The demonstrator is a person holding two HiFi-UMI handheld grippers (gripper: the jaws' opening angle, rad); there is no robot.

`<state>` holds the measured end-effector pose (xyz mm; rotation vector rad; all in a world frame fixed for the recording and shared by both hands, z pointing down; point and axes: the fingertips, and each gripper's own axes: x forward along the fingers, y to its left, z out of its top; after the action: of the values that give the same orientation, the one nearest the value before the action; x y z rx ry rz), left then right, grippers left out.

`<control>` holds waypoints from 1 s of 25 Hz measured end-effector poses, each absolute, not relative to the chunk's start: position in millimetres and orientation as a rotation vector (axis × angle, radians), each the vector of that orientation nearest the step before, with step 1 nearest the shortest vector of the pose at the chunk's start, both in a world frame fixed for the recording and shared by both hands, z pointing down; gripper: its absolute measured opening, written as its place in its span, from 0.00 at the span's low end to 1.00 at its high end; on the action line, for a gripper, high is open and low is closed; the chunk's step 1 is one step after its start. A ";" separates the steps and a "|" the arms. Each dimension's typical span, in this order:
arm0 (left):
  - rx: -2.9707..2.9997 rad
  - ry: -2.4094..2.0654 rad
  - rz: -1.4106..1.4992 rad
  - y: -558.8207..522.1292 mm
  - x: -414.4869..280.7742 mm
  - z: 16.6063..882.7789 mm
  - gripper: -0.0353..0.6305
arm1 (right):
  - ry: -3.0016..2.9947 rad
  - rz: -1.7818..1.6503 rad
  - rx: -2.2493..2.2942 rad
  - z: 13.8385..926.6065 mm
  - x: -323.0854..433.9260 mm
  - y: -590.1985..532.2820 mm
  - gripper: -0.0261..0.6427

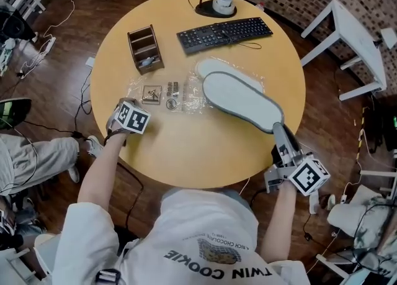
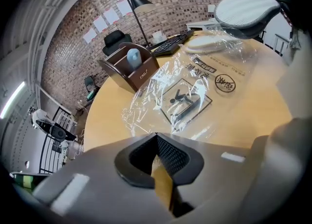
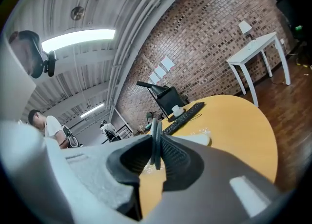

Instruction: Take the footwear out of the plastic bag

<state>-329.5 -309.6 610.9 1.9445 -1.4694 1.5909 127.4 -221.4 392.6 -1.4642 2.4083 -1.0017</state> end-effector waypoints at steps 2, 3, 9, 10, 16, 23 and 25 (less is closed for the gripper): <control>1.952 -1.471 1.581 -309.6 -328.4 610.6 0.06 | 2.416 -0.979 -1.476 386.0 130.0 -221.2 0.13; 1.956 -1.470 1.577 -309.7 -328.2 610.7 0.06 | 2.417 -0.972 -1.481 383.3 131.2 -221.2 0.13; 1.987 -1.472 1.549 -307.9 -329.4 610.4 0.06 | 2.433 -0.964 -1.407 373.6 113.3 -224.9 0.13; 1.997 -1.470 1.541 -308.1 -328.6 610.5 0.06 | 2.439 -0.967 -1.390 373.7 107.3 -226.7 0.13; 2.029 -1.438 1.509 -307.2 -326.4 610.6 0.06 | 2.489 -1.011 -1.281 379.7 60.9 -240.9 0.13; 2.061 -1.429 1.466 -305.8 -327.6 610.4 0.06 | 2.524 -1.081 -1.193 396.2 14.4 -256.5 0.13; 2.068 -1.430 1.446 -306.4 -327.8 610.0 0.06 | 2.527 -1.100 -1.163 399.5 2.1 -261.7 0.13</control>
<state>-327.8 -306.4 610.0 2.0679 -1.4305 1.4457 2.1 -261.7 399.5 -1.1626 2.5268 -1.0998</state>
